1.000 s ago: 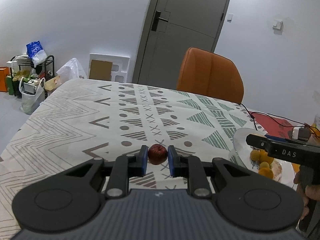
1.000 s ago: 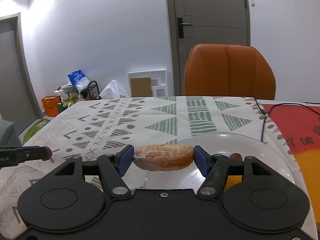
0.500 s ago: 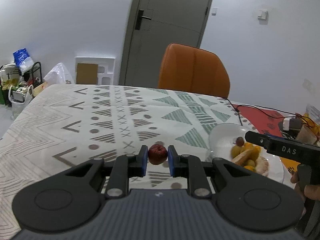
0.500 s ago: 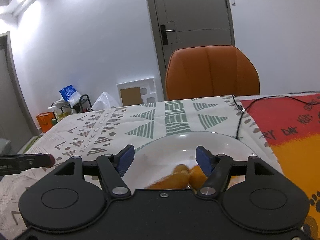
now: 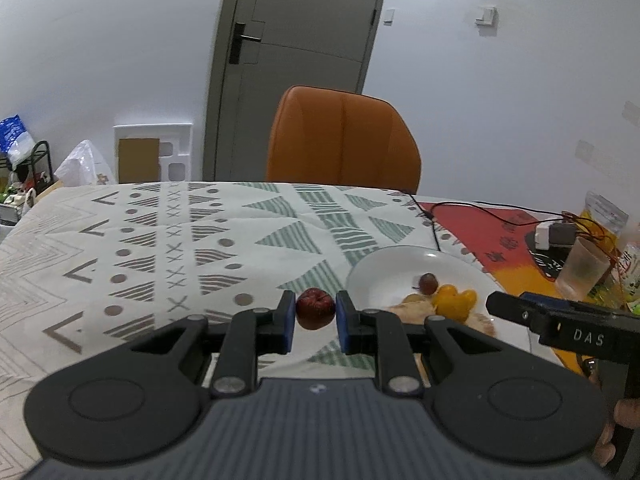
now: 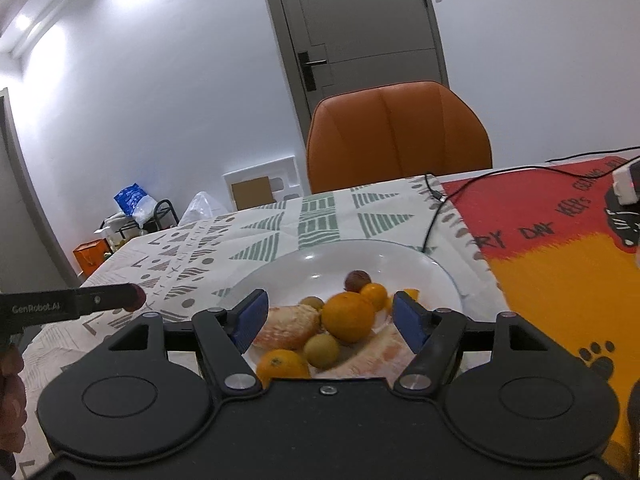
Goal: Organize fruits
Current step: 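Carry the apple and pomelo segment over the white plate and open both tools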
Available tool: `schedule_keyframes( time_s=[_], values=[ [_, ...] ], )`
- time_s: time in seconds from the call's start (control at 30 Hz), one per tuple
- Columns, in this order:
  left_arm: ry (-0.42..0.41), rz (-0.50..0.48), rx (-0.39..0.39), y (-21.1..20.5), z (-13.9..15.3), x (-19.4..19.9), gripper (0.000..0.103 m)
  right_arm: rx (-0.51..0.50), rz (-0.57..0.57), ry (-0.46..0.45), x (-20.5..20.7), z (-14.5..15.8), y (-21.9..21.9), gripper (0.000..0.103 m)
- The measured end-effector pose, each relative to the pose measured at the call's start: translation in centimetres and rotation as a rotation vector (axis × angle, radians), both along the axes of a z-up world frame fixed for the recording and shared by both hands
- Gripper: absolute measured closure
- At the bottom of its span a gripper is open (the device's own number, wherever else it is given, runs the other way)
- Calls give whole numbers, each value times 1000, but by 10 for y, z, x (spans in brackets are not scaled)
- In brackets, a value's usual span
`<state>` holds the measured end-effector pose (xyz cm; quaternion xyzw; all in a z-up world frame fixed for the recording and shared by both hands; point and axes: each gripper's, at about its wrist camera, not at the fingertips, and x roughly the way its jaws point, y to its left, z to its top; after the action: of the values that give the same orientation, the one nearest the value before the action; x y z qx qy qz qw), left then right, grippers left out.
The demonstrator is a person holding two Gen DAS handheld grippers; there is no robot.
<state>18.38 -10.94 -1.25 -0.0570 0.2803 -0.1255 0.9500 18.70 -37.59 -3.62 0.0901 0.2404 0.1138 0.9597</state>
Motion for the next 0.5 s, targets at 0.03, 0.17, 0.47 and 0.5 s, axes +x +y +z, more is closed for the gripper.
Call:
schedule_keyframes(
  time_s=[0.03, 0.17, 0.47, 0.5],
  values=[
    [0, -6, 1, -3, 0, 1, 83, 6, -1, 2, -1, 0, -2, 34],
    [4, -27, 2, -15, -2, 3, 83, 22, -2, 8, -7, -2, -10, 31],
    [14, -87, 1, -43, -8, 10, 83, 24, -30, 13, -17, -6, -25, 29],
    [15, -94, 1, -46, -8, 10, 83, 27, -30, 15, -18, -6, -27, 29]
  ],
)
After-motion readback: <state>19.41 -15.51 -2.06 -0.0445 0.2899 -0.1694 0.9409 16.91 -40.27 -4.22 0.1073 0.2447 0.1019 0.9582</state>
